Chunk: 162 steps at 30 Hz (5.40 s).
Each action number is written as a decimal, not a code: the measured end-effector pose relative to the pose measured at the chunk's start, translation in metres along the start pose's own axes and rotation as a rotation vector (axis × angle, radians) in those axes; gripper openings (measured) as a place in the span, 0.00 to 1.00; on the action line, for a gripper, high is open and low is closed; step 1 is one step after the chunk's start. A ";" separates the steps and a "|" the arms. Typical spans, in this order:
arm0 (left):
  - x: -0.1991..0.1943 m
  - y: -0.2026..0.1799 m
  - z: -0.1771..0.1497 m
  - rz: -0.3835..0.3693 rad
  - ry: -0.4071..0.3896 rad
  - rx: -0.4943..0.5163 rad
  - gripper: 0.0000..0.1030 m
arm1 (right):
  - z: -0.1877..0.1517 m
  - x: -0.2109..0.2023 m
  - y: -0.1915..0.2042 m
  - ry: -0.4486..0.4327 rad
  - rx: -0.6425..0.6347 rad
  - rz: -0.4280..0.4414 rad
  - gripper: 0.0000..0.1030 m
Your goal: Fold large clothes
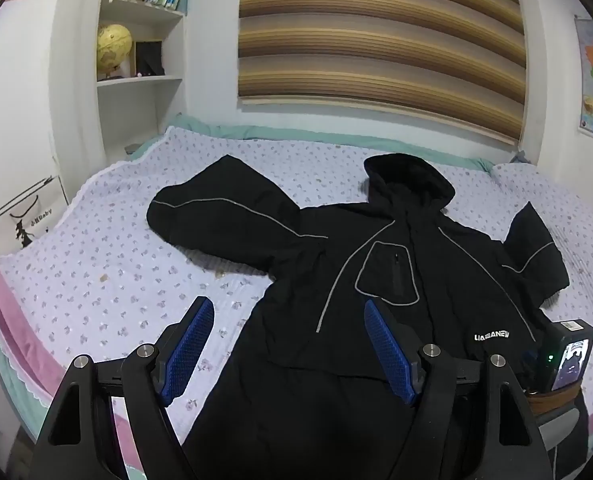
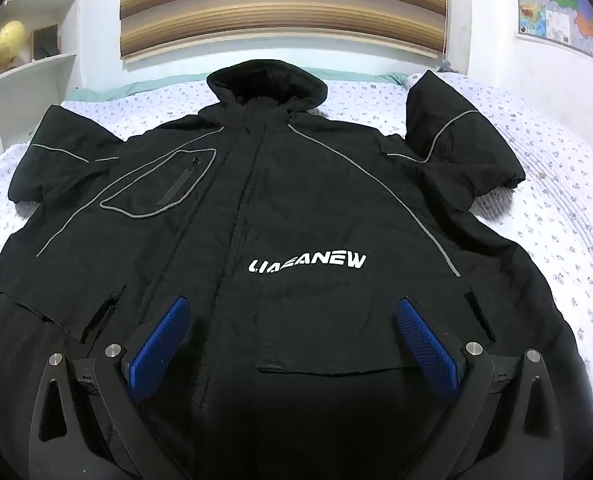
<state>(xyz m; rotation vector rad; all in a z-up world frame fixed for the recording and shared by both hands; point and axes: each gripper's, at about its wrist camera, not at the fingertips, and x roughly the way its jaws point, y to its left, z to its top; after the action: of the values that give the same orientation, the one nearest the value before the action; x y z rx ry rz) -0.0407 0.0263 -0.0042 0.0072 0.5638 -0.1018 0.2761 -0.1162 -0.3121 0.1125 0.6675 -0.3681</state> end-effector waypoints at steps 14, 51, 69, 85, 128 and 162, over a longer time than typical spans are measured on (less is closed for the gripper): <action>0.005 0.003 -0.003 -0.010 0.021 -0.007 0.76 | -0.002 0.003 0.000 0.000 0.000 -0.004 1.00; 0.324 0.317 0.110 -0.063 0.215 -0.484 0.76 | 0.058 -0.010 0.142 -0.078 -0.101 0.216 1.00; 0.374 0.334 0.101 -0.051 0.120 -0.598 0.15 | 0.041 -0.008 0.163 0.027 -0.131 0.200 1.00; 0.367 0.390 0.047 -0.126 0.180 -0.767 0.45 | 0.050 0.011 0.158 0.030 -0.111 0.214 1.00; 0.270 0.063 0.108 -0.651 0.338 -0.043 0.52 | 0.091 0.025 0.112 0.158 0.117 0.469 1.00; 0.252 -0.043 0.117 -0.422 0.355 0.187 0.51 | 0.273 -0.112 -0.106 -0.021 0.131 0.185 0.27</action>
<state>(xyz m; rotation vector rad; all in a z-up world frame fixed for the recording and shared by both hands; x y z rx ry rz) 0.2289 -0.0447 -0.0385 0.0903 0.9033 -0.5726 0.3148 -0.2412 -0.0271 0.2924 0.6064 -0.2347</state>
